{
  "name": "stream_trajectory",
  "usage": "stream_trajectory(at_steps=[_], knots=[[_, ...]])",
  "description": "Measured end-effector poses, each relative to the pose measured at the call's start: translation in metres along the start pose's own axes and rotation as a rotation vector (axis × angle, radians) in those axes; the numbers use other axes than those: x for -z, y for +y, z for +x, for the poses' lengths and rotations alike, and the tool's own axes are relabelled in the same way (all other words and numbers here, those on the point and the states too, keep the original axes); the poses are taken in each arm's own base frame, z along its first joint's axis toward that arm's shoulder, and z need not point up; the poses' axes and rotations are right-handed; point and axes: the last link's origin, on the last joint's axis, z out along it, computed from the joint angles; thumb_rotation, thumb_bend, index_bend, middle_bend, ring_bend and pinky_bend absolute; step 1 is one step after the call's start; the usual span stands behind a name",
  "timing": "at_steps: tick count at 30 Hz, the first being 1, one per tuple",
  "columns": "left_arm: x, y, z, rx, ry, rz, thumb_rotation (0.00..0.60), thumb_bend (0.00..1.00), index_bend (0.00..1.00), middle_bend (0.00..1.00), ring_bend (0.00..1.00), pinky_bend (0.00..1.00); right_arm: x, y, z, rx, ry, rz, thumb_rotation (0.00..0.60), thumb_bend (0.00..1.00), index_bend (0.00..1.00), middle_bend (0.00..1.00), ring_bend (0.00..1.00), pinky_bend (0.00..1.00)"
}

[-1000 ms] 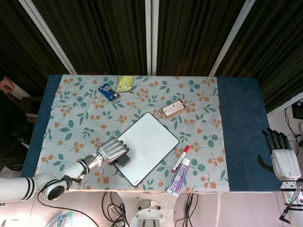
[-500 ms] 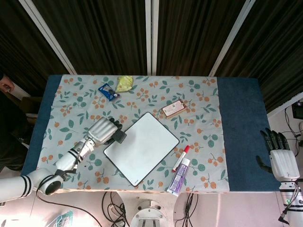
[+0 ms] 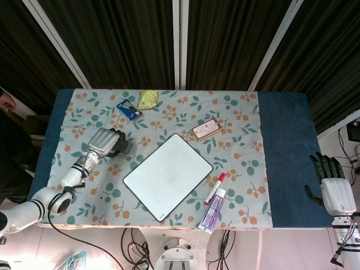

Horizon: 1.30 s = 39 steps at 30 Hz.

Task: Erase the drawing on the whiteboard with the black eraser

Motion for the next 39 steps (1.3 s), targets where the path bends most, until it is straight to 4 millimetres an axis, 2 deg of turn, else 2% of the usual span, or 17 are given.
stream_trajectory(at_steps=[2, 4, 6, 8, 9, 21, 26, 30, 32, 39], knots=[[-0.001, 0.0, -0.004, 0.006, -0.015, -0.003, 0.6, 0.36, 0.62, 0.58, 0.48, 0.6, 0.0, 0.0, 0.0, 0.0, 0.002, 0.0, 0.6, 0.26, 0.0, 0.0, 0.0, 0.0], [-0.001, -0.001, -0.007, 0.014, -0.024, -0.007, 0.6, 0.32, 0.45, 0.44, 0.38, 0.51, 0.001, 0.0, 0.001, 0.002, 0.005, -0.002, 0.6, 0.26, 0.0, 0.0, 0.0, 0.0], [-0.001, 0.0, -0.009, 0.018, -0.027, -0.014, 0.6, 0.27, 0.24, 0.21, 0.23, 0.37, 0.001, 0.001, 0.001, 0.006, 0.007, -0.003, 0.6, 0.26, 0.0, 0.0, 0.0, 0.0], [0.0, -0.001, -0.01, 0.019, -0.017, -0.024, 0.6, 0.25, 0.13, 0.1, 0.13, 0.29, 0.002, 0.001, 0.001, 0.006, 0.006, -0.002, 0.6, 0.26, 0.0, 0.0, 0.0, 0.0], [0.0, -0.002, -0.01, 0.02, -0.009, -0.027, 0.6, 0.24, 0.09, 0.07, 0.11, 0.26, 0.002, 0.002, 0.001, 0.006, 0.005, -0.001, 0.6, 0.26, 0.0, 0.0, 0.0, 0.0], [0.012, -0.009, -0.007, -0.018, 0.025, -0.051, 0.6, 0.19, 0.08, 0.07, 0.08, 0.24, 0.003, 0.001, 0.004, 0.001, 0.011, 0.019, 0.6, 0.26, 0.0, 0.0, 0.0, 0.0], [0.034, -0.016, 0.001, -0.049, 0.059, -0.01, 0.6, 0.15, 0.07, 0.05, 0.06, 0.23, 0.005, 0.003, 0.008, -0.004, 0.019, 0.03, 0.6, 0.24, 0.0, 0.0, 0.0, 0.0], [0.067, -0.021, 0.006, -0.031, 0.138, 0.053, 0.6, 0.11, 0.07, 0.05, 0.06, 0.23, 0.007, 0.003, 0.011, -0.022, 0.033, 0.07, 0.6, 0.23, 0.0, 0.0, 0.0, 0.0], [0.09, -0.026, 0.007, -0.016, 0.194, 0.099, 0.6, 0.11, 0.07, 0.05, 0.06, 0.23, 0.007, 0.006, 0.012, -0.02, 0.053, 0.086, 0.6, 0.22, 0.0, 0.0, 0.0, 0.0], [0.182, -0.046, -0.005, 0.055, 0.329, 0.273, 0.6, 0.09, 0.07, 0.05, 0.06, 0.22, 0.005, 0.009, 0.008, 0.036, 0.074, 0.048, 0.6, 0.22, 0.0, 0.0, 0.0, 0.0]])
